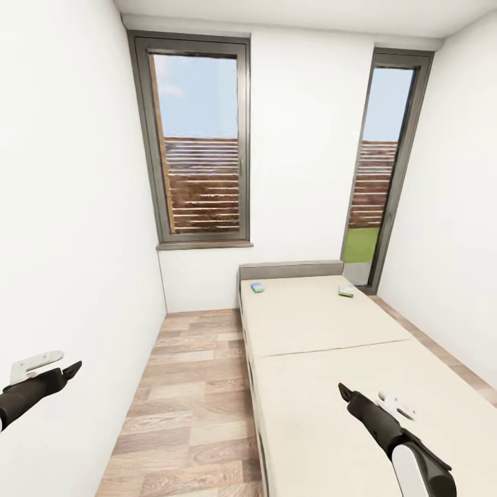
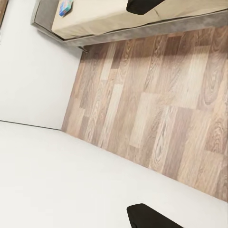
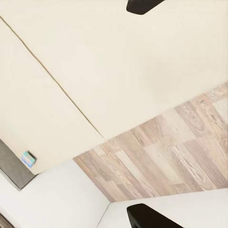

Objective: Put all the toys in the child's room - the three board games (two on the bed and one on the table), the two jigsaw puzzles on the table, and the tennis ball on the table - inside the toy box on the table in the child's room.

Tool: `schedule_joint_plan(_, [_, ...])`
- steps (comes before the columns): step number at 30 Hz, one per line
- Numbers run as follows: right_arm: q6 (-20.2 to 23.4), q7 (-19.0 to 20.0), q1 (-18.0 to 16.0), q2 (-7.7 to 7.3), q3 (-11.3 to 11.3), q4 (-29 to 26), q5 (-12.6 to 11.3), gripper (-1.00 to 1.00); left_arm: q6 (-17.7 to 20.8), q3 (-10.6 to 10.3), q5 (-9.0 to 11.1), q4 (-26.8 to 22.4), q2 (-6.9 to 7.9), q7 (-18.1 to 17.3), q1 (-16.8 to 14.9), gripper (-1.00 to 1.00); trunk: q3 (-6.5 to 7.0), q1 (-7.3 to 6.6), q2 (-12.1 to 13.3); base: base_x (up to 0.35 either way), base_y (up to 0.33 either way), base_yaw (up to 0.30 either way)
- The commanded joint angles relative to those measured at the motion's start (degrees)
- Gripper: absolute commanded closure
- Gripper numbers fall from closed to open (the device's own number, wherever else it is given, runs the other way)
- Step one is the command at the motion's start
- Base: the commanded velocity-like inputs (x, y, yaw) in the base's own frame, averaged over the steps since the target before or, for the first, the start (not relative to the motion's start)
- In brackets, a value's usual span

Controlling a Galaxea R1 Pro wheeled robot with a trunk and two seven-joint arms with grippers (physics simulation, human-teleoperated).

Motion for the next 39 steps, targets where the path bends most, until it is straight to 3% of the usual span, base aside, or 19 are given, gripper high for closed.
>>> schedule_joint_plan(1, [0.24,-0.44,-0.03,0.04,-0.05,-0.08,-0.61,-1.0,0.37,0.1,0.16,-0.02,-0.01,-0.21,-0.03,-1.0,-0.03,0.03,-0.05,0.0,0.015,-0.001])
schedule_joint_plan(25, [0.24,-0.43,-0.03,0.04,-0.05,-0.08,-0.61,-1.0,0.42,0.01,0.15,-0.02,-0.01,-0.19,-0.03,-1.0,-0.03,0.03,-0.05,0.031,0.107,-0.003])
schedule_joint_plan(39, [0.24,-0.45,-0.03,0.04,-0.05,-0.08,-0.61,-1.0,0.42,0.07,0.16,-0.02,-0.01,-0.21,-0.03,-1.0,0.51,0.03,-0.05,0.034,0.028,-0.18])
